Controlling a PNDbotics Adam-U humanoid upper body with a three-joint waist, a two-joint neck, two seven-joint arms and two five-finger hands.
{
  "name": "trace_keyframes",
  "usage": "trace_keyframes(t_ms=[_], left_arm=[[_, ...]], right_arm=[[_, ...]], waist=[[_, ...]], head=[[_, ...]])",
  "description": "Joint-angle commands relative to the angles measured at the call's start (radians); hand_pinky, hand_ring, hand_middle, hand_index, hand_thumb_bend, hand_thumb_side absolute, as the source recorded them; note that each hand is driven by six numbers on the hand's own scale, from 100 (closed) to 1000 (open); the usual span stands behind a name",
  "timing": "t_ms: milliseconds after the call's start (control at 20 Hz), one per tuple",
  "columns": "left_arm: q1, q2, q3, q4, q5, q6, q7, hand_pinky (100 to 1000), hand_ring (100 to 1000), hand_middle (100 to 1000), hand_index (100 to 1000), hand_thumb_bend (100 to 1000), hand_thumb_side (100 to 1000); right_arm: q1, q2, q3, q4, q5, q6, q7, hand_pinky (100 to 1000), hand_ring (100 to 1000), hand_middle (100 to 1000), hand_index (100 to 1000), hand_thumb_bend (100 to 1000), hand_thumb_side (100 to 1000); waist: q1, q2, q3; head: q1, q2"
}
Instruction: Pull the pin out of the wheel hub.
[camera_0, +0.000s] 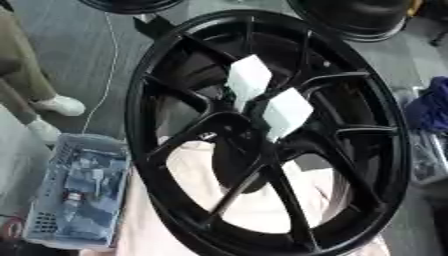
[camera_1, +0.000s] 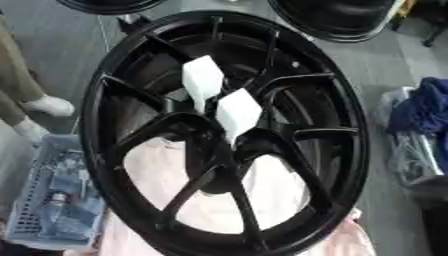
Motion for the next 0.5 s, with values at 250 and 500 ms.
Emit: trace_keyframes(t_ms=[250, 500], left_arm=[[-0.029, 0.016, -0.002, -0.018, 0.019, 0.000, -0.009, 809, 656, 533, 738, 100, 674], [-0.038, 0.013, -0.005, -0.018, 0.026, 0.002, -0.014, 809, 656, 533, 738, 100, 675]], right_arm=[[-0.028, 0.005, 0.093, -0.006, 0.058, -0.024, 0.062, 691, 936, 892, 871, 100, 336], [-0.045, 0.025, 0.171, -0.006, 0.136, -0.049, 0.115, 700, 936, 893, 872, 100, 360]], waist=[[0.001, -0.001, 0.029], [-0.002, 0.006, 0.048]], head=[[-0.046, -0.043], [-0.069, -0.046]])
